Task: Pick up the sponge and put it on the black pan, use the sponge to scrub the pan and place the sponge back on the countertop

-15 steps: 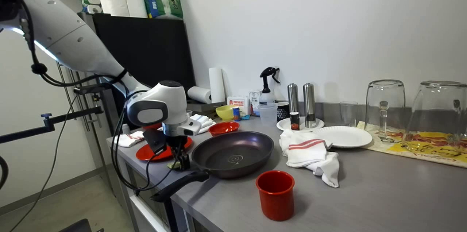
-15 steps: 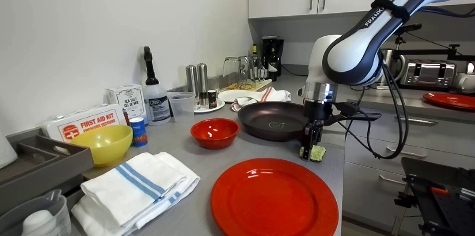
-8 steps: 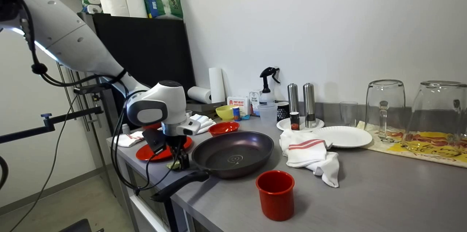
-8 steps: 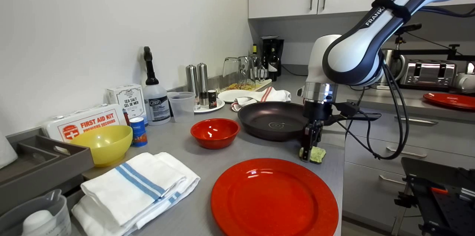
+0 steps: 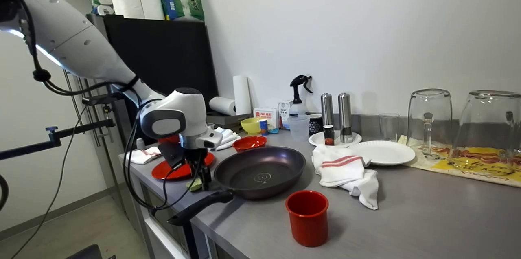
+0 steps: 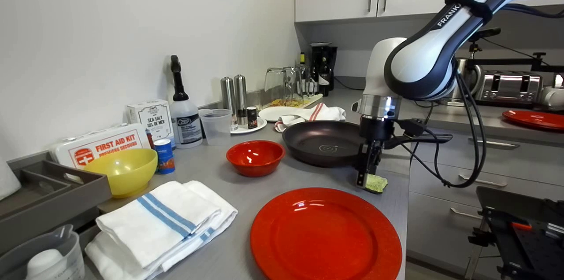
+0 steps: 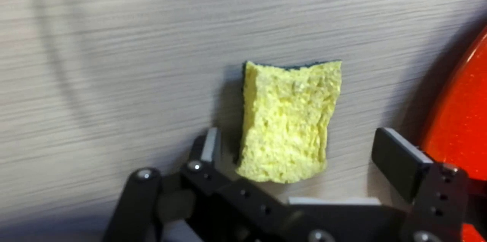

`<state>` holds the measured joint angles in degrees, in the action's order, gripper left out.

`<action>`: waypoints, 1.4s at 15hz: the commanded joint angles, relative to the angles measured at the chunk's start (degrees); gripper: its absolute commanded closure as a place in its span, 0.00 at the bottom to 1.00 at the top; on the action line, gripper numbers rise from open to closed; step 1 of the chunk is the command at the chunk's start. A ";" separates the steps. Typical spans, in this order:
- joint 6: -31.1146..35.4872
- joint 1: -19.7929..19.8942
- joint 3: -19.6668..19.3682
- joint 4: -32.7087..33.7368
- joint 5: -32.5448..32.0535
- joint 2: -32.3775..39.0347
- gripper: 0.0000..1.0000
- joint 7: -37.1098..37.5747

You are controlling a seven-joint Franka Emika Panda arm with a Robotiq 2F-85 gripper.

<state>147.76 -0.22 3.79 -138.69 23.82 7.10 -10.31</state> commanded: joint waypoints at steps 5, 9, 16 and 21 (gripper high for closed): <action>-0.68 -0.58 -0.63 -1.26 -6.94 -6.35 0.00 4.21; 0.30 -0.31 -1.58 -1.34 -14.68 -9.24 0.00 8.51; 3.45 3.85 -5.67 1.22 -30.87 -8.76 0.00 22.88; 3.18 5.38 -7.17 3.28 -33.60 -7.39 0.00 30.23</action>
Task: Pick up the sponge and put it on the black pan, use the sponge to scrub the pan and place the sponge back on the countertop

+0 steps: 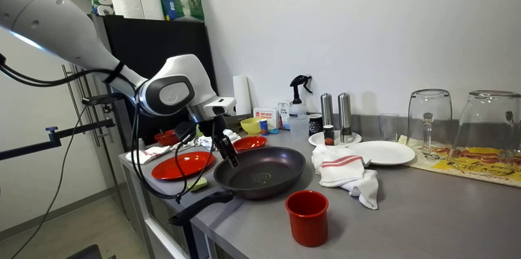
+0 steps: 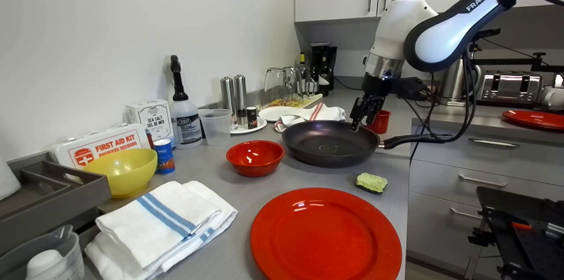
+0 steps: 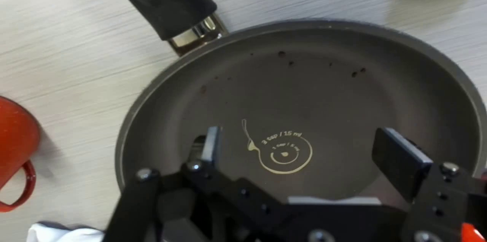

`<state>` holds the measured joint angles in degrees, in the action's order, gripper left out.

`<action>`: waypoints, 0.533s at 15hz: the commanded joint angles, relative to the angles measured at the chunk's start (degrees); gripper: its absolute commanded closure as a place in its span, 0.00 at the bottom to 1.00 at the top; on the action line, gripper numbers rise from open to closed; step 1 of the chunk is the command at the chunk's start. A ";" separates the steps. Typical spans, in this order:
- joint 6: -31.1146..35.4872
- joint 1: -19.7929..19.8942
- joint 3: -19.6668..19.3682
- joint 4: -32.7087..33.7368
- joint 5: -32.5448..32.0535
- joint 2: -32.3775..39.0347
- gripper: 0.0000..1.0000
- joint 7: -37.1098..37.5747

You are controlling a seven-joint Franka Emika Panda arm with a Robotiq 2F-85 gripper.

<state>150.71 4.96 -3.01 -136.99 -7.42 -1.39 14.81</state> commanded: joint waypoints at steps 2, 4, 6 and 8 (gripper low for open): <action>0.56 0.13 -0.42 1.85 -1.91 1.15 0.00 5.85; -0.11 0.08 -0.56 1.08 -0.33 0.43 0.00 3.47; -0.15 0.08 -0.56 1.11 -0.30 0.44 0.00 3.55; -0.15 0.08 -0.56 1.06 -0.30 0.44 0.00 3.55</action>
